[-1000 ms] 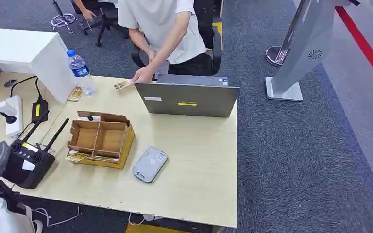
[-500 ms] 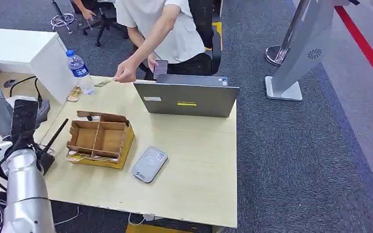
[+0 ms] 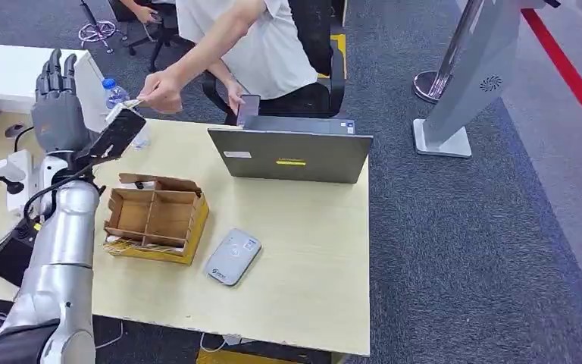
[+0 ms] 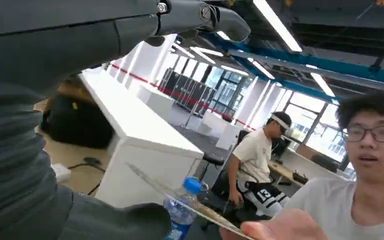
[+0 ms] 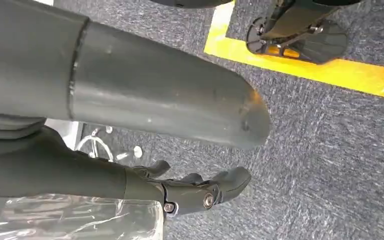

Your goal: Pass the card to the sensor for recognition and then transmit it.

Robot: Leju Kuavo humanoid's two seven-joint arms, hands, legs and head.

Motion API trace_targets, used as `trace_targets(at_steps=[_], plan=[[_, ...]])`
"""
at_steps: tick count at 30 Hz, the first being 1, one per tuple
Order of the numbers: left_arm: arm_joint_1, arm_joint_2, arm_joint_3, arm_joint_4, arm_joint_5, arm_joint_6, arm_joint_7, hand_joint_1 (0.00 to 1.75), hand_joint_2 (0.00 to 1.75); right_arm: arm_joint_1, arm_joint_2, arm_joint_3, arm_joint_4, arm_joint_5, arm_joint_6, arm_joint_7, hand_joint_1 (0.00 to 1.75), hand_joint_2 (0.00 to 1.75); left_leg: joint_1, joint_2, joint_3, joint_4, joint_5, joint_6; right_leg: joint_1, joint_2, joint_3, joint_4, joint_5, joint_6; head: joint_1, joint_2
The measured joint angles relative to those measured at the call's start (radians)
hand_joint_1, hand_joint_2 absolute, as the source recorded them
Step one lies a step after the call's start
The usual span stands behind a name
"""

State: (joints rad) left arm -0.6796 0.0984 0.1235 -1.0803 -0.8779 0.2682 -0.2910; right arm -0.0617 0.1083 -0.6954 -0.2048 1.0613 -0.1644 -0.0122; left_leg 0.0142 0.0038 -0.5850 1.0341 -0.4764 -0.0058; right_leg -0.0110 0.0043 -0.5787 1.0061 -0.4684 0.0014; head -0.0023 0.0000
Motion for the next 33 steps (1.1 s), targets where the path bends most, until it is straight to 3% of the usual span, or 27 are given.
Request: trace_targets(at_steps=[1, 20, 33], plan=[[-0.015, 0.005, -0.023, 0.013, -0.024, 0.007, 0.012, 1.75, 1.75, 0.000, -0.001, 0.000, 0.001, 0.004, 0.002, 0.002, 0.00, 0.00, 0.000, 0.000, 0.000, 0.000, 0.000, 0.000, 0.000, 0.000, 0.000, 0.000, 0.000, 0.000, 0.000, 0.000], [-0.246, 0.071, -0.375, 0.214, -0.441, 0.120, 0.193, 1.75, 1.75, -0.003, -0.011, -0.012, 0.005, 0.063, 0.045, 0.037, 0.00, 0.00, 0.000, -0.001, -0.001, 0.000, 0.002, 0.000, 0.000, 0.000, -0.001, 0.001, 0.001, 0.000, 0.000, 0.000], [-0.231, 0.074, -0.426, 0.227, -0.409, 0.152, 0.193, 1.75, 1.75, -0.003, -0.011, -0.019, 0.006, 0.074, 0.048, 0.041, 0.00, 0.00, 0.000, 0.000, -0.001, 0.000, 0.002, 0.000, 0.000, 0.000, -0.001, 0.002, 0.001, 0.000, 0.000, 0.000]])
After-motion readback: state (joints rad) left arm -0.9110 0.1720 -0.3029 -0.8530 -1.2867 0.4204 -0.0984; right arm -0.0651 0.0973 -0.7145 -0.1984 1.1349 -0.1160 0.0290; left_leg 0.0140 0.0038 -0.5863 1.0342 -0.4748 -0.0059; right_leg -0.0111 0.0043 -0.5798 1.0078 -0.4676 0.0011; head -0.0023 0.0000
